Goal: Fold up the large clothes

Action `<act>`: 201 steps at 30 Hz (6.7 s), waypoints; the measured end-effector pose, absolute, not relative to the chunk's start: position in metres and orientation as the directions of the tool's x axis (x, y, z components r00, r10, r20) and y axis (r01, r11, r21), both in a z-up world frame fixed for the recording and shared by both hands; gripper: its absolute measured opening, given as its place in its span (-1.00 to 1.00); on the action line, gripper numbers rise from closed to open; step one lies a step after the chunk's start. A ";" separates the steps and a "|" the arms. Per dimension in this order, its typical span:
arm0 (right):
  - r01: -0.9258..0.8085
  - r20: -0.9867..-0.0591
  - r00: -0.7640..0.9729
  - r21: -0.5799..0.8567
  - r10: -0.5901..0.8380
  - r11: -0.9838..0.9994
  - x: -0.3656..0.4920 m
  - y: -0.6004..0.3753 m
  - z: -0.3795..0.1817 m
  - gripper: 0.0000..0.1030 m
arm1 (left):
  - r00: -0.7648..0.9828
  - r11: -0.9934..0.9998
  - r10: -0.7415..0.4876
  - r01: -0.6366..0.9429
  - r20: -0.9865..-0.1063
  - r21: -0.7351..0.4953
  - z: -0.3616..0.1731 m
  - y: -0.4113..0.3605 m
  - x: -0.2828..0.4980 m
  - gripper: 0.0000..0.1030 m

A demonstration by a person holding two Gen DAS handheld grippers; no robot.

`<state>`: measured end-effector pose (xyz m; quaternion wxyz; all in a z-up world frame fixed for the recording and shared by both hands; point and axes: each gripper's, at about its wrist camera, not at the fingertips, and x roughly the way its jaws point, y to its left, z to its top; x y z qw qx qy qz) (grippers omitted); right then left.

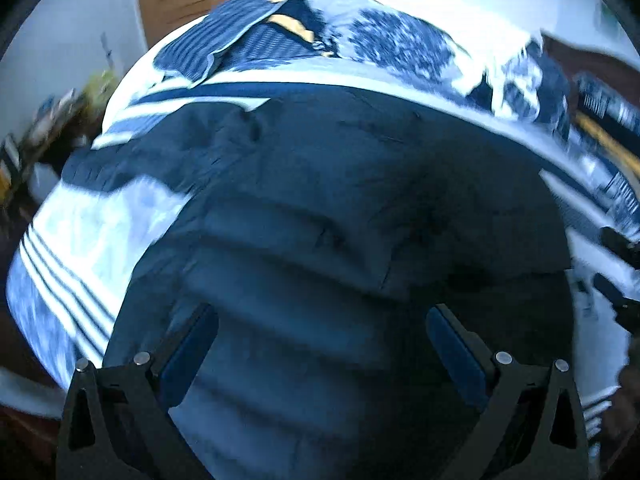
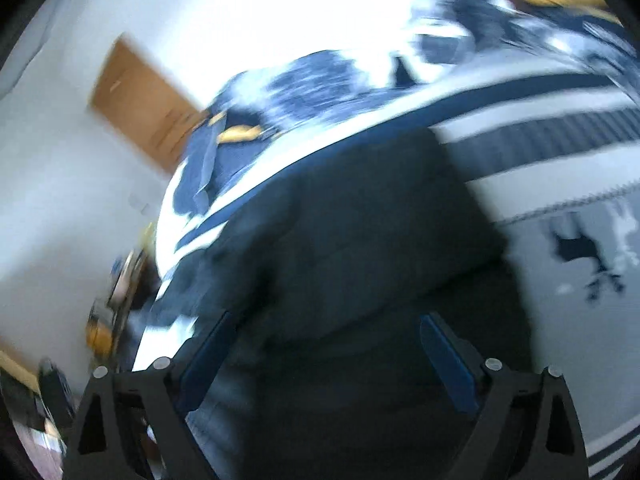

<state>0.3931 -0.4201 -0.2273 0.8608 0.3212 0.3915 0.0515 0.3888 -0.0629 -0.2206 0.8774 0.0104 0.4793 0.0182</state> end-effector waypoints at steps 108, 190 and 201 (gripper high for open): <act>0.135 -0.557 0.736 0.677 0.385 0.723 0.245 -0.339 -0.204 0.59 | 0.779 0.929 -0.090 -0.160 -0.621 -0.335 -0.095 0.097 0.189 0.76; -0.469 -0.582 0.601 0.297 0.547 0.831 0.575 0.083 -0.008 -0.89 | 0.794 0.765 0.042 -0.417 -0.607 -0.491 -0.180 0.274 0.435 0.81; -0.170 -0.567 0.701 0.457 0.433 0.873 0.553 -0.189 -0.038 -0.89 | 0.789 0.981 -0.087 -0.040 -0.608 -0.192 -0.190 0.102 0.478 0.81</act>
